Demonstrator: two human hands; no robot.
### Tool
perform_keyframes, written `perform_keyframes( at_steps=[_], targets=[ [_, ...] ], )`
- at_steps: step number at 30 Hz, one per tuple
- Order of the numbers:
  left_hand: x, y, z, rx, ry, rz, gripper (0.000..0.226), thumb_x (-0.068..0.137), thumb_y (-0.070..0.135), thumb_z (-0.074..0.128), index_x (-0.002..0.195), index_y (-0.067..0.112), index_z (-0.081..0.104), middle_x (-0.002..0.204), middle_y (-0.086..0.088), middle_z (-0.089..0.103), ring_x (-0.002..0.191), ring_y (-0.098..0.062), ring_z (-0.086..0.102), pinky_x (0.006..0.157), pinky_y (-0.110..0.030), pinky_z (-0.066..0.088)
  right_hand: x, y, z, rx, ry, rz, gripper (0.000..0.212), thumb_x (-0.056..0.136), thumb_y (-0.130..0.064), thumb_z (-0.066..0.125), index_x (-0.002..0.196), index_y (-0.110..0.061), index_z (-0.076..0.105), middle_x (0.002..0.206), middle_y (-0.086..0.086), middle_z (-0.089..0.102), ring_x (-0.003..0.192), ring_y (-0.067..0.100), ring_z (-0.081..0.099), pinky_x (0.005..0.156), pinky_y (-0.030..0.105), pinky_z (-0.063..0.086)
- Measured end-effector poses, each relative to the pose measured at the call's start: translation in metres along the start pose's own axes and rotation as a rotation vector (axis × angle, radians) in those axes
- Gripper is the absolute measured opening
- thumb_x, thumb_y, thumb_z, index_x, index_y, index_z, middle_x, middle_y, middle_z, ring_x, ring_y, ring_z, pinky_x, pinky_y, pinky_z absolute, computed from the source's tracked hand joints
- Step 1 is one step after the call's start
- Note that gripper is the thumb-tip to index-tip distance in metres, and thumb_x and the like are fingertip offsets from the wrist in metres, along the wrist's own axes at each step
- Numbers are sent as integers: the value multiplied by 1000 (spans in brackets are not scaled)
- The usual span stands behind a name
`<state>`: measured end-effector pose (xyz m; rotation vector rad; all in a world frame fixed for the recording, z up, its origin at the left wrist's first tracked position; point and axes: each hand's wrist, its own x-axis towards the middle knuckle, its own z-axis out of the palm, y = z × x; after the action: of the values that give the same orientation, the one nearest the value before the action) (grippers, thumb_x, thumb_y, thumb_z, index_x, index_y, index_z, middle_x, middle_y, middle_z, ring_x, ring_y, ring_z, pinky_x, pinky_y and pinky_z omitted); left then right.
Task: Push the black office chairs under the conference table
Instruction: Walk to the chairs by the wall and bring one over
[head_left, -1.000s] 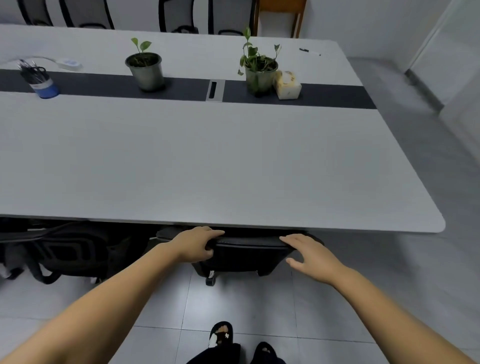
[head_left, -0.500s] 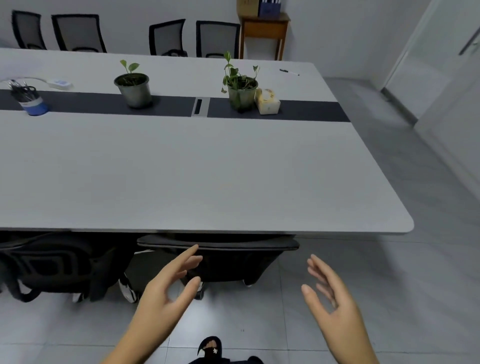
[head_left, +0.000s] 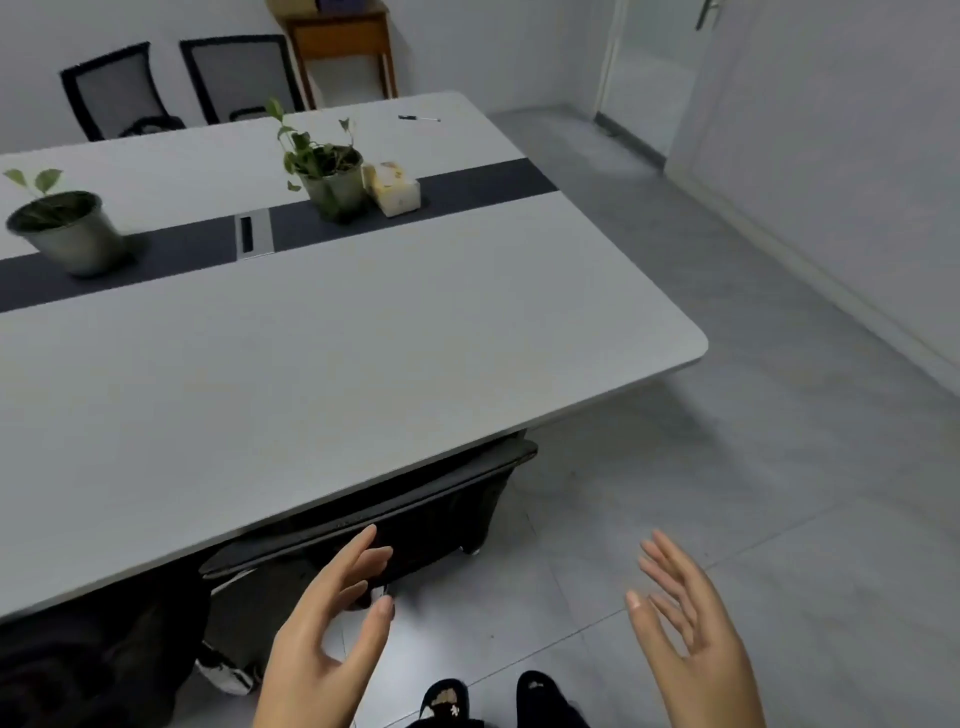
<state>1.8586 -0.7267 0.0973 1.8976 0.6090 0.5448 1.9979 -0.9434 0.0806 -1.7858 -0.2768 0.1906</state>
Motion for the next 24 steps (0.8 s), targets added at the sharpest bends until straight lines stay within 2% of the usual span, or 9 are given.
perform_keyframes(
  at_steps=[3, 7, 10, 13, 18, 22, 24],
  targets=[
    [14, -4, 1, 18, -134, 48, 48, 69, 42, 52, 114, 58, 51, 109, 23, 66, 103, 0, 62, 85, -10, 47, -21, 2, -2, -25, 134, 25, 72, 76, 5, 64, 107, -58, 52, 119, -26, 58, 109, -5, 56, 92, 8, 42],
    [26, -6, 14, 20, -307, 99, 48, 69, 44, 52, 115, 57, 51, 110, 24, 65, 105, 2, 60, 89, -17, 48, -52, 13, -10, -53, 264, 99, 67, 77, 1, 65, 113, -53, 49, 122, -26, 55, 111, -5, 55, 95, 9, 40],
    [33, -1, 31, 13, -408, 139, 48, 72, 37, 55, 116, 57, 50, 111, 25, 64, 106, 2, 59, 91, -10, 45, -69, 18, -20, -61, 348, 151, 63, 78, -1, 65, 115, -50, 49, 123, -27, 54, 112, -6, 53, 95, 7, 39],
    [38, 7, 55, 24, -493, 180, 49, 72, 41, 51, 118, 55, 48, 111, 26, 63, 107, 3, 58, 90, -8, 43, -77, 21, -36, -55, 415, 183, 62, 79, -2, 64, 115, -50, 48, 123, -25, 54, 113, -7, 52, 95, 5, 38],
    [43, 26, 110, 27, -560, 222, 48, 73, 40, 51, 119, 55, 48, 111, 25, 63, 106, 2, 59, 91, -11, 45, -67, 33, -83, -68, 490, 182, 62, 79, -1, 63, 117, -48, 48, 124, -23, 54, 115, -6, 51, 95, 5, 37],
    [42, 49, 175, -6, -555, 229, 47, 74, 42, 51, 119, 54, 49, 110, 20, 65, 104, -5, 62, 92, -25, 48, -45, 48, -143, -64, 521, 161, 63, 78, -1, 64, 117, -48, 50, 123, -21, 57, 114, -2, 53, 92, 8, 42],
    [40, 66, 211, -26, -543, 231, 47, 73, 42, 51, 119, 54, 50, 110, 21, 65, 102, -5, 62, 89, -25, 49, -29, 52, -176, -69, 519, 134, 60, 79, -2, 66, 116, -47, 51, 122, -21, 57, 114, -1, 54, 89, 8, 43]
  ],
)
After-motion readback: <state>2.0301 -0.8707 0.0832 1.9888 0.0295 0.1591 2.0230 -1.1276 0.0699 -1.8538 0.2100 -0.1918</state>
